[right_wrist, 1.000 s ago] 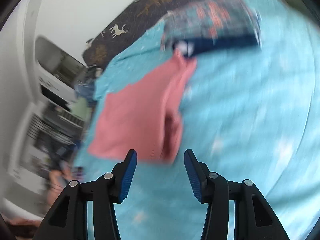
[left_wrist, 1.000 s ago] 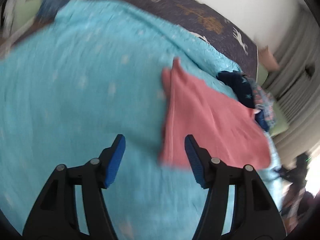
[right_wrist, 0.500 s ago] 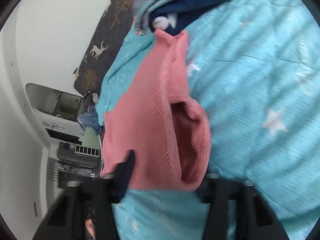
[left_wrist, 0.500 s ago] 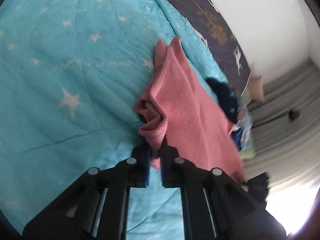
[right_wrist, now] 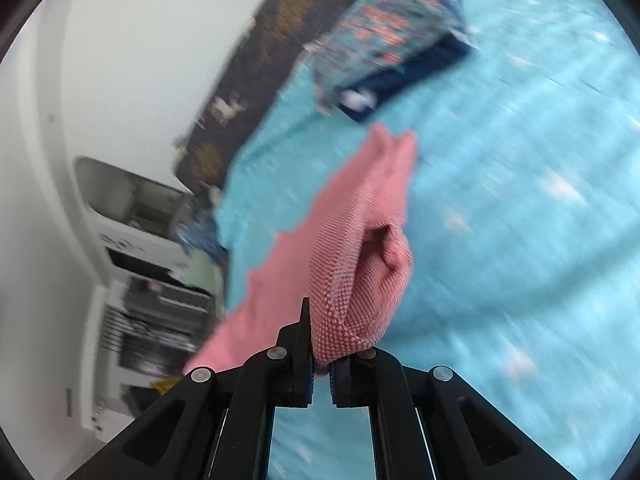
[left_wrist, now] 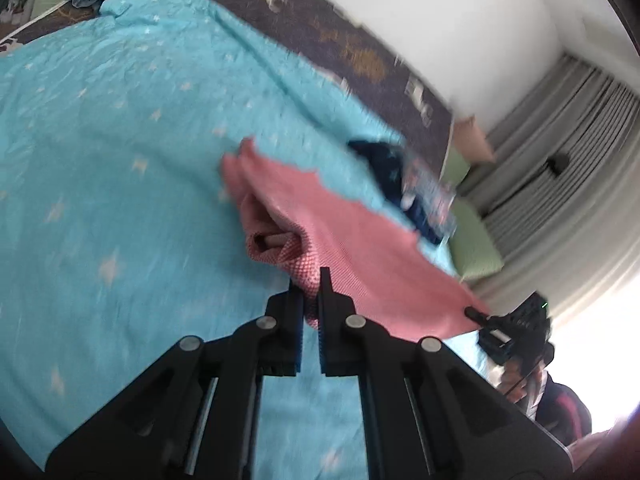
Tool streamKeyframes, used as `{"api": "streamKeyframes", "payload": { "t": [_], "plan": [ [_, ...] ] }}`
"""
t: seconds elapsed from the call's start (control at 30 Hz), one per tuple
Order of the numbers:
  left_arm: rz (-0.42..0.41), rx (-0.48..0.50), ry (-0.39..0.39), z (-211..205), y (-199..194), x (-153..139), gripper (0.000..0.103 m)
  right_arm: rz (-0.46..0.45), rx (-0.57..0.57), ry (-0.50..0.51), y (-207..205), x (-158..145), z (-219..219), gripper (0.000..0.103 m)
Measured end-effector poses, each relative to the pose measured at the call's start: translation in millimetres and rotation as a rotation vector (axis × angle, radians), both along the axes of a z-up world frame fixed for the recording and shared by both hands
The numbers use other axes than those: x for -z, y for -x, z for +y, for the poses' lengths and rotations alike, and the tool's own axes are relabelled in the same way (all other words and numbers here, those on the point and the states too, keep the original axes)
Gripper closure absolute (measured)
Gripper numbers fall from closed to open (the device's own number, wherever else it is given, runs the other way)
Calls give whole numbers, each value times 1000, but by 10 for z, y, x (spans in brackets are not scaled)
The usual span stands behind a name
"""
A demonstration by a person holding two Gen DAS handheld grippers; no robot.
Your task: Fold small clothes
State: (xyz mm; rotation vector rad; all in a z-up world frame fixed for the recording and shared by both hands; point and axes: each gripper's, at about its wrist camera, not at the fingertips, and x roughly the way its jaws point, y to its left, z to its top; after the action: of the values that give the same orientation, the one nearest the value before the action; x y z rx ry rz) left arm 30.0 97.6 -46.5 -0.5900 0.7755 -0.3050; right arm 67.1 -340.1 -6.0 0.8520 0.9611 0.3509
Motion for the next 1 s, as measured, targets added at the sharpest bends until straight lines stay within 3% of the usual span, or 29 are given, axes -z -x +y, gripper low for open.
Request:
{"api": "streamKeyframes", "payload": {
  "t": [0.13,0.23,0.33,0.43,0.53,0.6,0.73,0.9,1.0],
  "plan": [
    [153,-11,-35,-54,217,368,96,84,33,26,448,268,-194,98],
    [223,-48,-42,10,317,488,97,125,66,36,652,387,-303,98],
    [205,-121,-135,133,407,361,97,150,117,175,783,306,-451,95],
    [91,-225,-260,245,476,61,97,101,163,240,793,111,-618,91],
    [-1,-206,-319,176,242,-185,85,5,154,332,600,-147,-541,78],
    [-31,-167,-324,92,10,-239,62,-51,106,398,349,-279,-386,72],
    [-9,-88,-392,-181,-629,-192,61,-114,18,433,-153,-368,-147,68],
    [-6,-57,-512,-297,-1120,-158,61,-78,-30,452,-727,-270,16,64],
    [4,-43,-529,-287,-1331,-119,63,-73,-70,526,-920,-181,95,62]
  ]
}}
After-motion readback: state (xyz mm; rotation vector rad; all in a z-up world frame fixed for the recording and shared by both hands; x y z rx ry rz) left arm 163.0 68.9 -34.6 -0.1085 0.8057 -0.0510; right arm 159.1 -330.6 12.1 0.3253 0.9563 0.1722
